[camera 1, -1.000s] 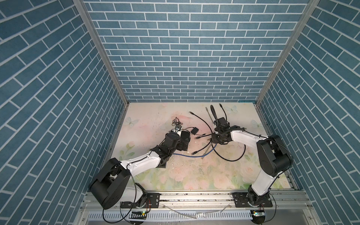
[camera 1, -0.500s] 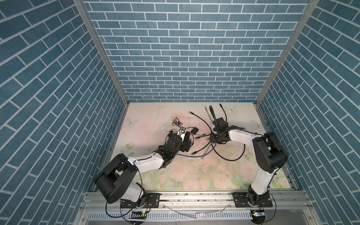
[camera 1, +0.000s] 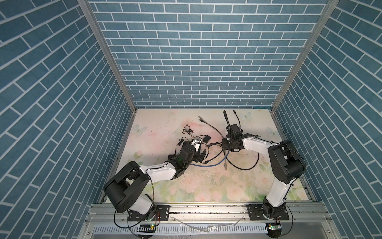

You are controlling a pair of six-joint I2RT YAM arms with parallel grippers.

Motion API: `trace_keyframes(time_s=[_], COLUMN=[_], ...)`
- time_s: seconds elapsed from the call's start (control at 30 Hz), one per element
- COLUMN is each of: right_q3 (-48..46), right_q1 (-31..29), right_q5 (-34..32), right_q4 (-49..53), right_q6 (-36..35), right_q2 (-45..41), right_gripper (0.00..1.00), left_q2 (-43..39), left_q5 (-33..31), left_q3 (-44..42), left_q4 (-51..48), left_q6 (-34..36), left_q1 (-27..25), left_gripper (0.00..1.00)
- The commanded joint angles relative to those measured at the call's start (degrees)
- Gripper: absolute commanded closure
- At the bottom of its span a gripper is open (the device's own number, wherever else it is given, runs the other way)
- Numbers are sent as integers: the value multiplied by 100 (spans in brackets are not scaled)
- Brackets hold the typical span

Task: Insert the plug into the switch port

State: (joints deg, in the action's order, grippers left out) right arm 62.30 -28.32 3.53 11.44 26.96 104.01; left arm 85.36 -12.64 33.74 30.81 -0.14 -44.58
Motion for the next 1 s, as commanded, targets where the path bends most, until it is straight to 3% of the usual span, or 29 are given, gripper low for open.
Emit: trace_keyframes(time_s=[0.0, 0.43, 0.8, 0.87, 0.93, 0.97], right_q3=[-186, -879, -1027, -1075, -1105, -1123], right_q1=[28, 21, 19, 18, 19, 15], right_q5=[12, -590, -1053, -1072, -1073, -1064], right_q4=[-715, -2205, -2218, -2186, -2169, -2157], right_q6=[627, 1517, 1619, 1632, 1654, 1663], right_q2=[-305, -827, -1397, -1474, -1529, -1554], right_gripper=[99, 100, 100, 100, 100, 100], left_q2=[110, 365, 772, 920, 1081, 1165], left_q5=[13, 251, 599, 685, 787, 781], left_q3=[117, 124, 413, 538, 603, 599], left_q4=[148, 383, 716, 809, 980, 1035], left_q6=[133, 203, 847, 847, 944, 936], left_q1=[-59, -178, -602, -663, -726, -760], left_gripper=[1, 0, 1, 7, 26, 26])
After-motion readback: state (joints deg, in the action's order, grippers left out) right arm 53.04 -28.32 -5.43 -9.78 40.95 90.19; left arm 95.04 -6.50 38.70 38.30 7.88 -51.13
